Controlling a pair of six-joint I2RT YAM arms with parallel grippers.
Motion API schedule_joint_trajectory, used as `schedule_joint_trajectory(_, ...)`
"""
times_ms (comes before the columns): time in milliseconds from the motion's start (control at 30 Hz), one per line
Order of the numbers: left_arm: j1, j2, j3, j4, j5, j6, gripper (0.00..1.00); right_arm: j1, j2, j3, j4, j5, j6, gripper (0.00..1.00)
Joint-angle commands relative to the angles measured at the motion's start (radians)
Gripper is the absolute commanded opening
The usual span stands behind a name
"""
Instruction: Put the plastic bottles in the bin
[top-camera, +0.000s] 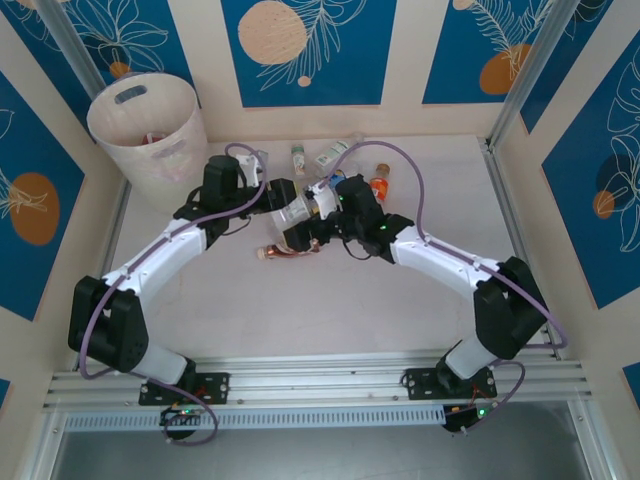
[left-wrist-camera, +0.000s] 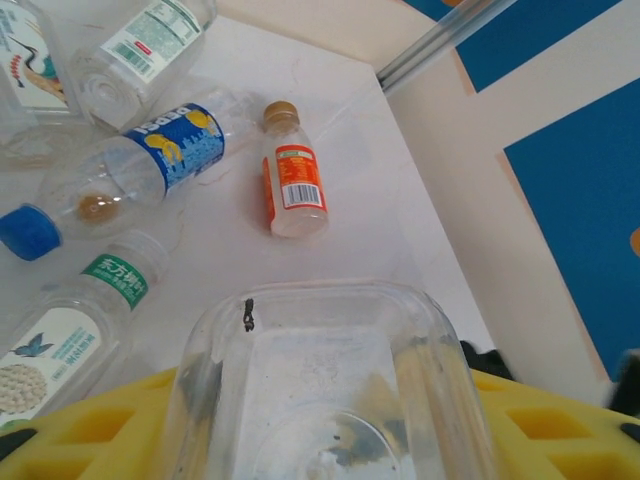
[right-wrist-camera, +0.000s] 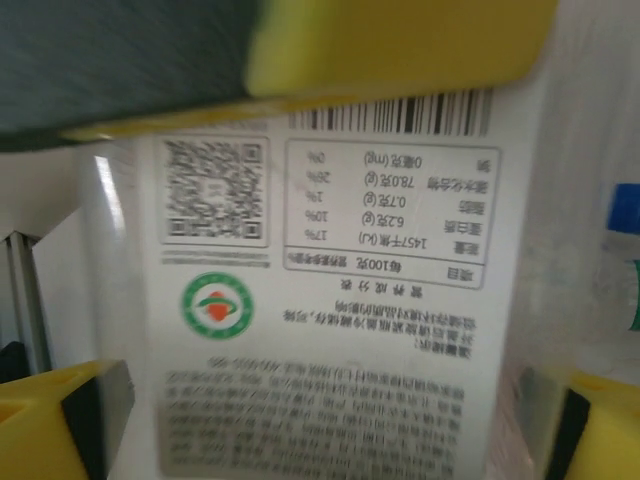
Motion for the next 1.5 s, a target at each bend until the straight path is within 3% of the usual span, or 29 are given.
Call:
schedule_joint_trajectory(0, 0.014, -0.017, 0.086, -0.055, -0.095, 0.083, 0.00, -0.023, -0.103, -0.002, -0.032, -0.032, -0.045, 1.00)
schedule_joint_trajectory(233, 0.040, -0.056, 0.222, -0.090, -0.470, 0.226, 0.00, -0.130, -0.282, -0.172, 0.077, 0.157, 0.100, 1.00)
schedule_joint_trajectory(467, 0.053, -0.132, 0.224, 0.226, -0.761, 0.462, 0.00, -0.214, -0.373, -0.268, 0.041, 0.392, 0.271, 1.00)
schedule_joint_trajectory(633, 0.149, -0.094, 0.324, 0.345, -0.896, 0.625, 0.00, -0.230, -0.431, -0.329, 0.034, 0.468, 0.351, 1.00)
schedule_joint_trajectory(800, 0.268, 0.016, 0.422, 0.380, -0.871, 0.701, 0.00, -0.238, -0.456, -0.351, 0.030, 0.487, 0.374, 1.00)
schedule_joint_trajectory(1000, 0.331, 0.147, 0.572, 0.316, -0.857, 0.798, 0.00, -0.240, -0.456, -0.340, 0.006, 0.477, 0.387, 1.00)
schedule_joint_trajectory(1200, 0.402, 0.189, 0.641, -0.032, -0.791, 0.599, 0.00, -0.240, -0.458, -0.349, -0.023, 0.495, 0.421, 1.00)
schedule_joint_trajectory(1333, 0.403, 0.151, 0.581, -0.086, -0.769, 0.555, 0.00, -0.242, -0.457, -0.347, -0.039, 0.504, 0.426, 1.00)
schedule_joint_trajectory(1467, 0.403, 0.154, 0.636, -0.229, -0.718, 0.460, 0.00, -0.242, -0.453, -0.339, -0.042, 0.504, 0.425, 1.00)
